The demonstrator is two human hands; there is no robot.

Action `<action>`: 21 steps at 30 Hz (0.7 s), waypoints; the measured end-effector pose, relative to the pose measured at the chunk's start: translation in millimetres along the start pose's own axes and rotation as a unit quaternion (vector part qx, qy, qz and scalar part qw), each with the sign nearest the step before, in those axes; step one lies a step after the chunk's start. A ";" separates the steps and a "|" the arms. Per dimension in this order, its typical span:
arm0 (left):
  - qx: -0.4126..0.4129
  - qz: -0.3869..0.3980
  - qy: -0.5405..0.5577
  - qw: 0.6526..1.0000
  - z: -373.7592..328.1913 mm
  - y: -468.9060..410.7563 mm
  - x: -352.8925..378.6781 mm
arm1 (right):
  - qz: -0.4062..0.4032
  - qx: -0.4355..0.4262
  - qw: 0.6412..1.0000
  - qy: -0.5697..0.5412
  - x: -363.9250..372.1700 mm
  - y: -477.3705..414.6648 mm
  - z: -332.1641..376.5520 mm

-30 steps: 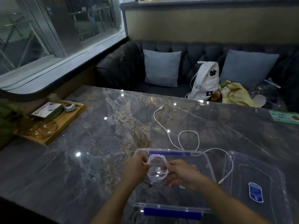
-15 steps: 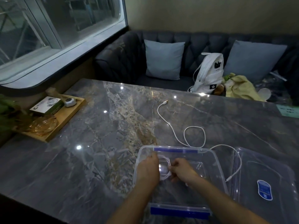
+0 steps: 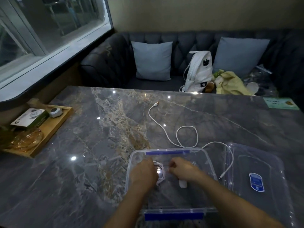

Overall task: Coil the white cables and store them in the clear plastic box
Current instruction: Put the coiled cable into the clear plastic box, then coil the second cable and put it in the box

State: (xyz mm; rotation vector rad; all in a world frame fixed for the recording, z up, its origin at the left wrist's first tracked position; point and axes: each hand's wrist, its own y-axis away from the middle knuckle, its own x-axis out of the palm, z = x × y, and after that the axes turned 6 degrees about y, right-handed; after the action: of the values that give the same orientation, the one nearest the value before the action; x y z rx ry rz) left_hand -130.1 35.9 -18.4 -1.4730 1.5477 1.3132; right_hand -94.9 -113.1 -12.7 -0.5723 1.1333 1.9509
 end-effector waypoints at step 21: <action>0.308 0.053 -0.012 0.950 -201.0 -33.0 32.9 | -0.311 0.132 0.940 -0.045 -83.8 54.7 -143.9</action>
State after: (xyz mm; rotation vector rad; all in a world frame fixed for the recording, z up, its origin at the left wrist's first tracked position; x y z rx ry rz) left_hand -66.1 -158.7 6.0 -0.9826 1.8207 0.7789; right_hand -91.2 -287.7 2.4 -0.5972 0.9819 1.2478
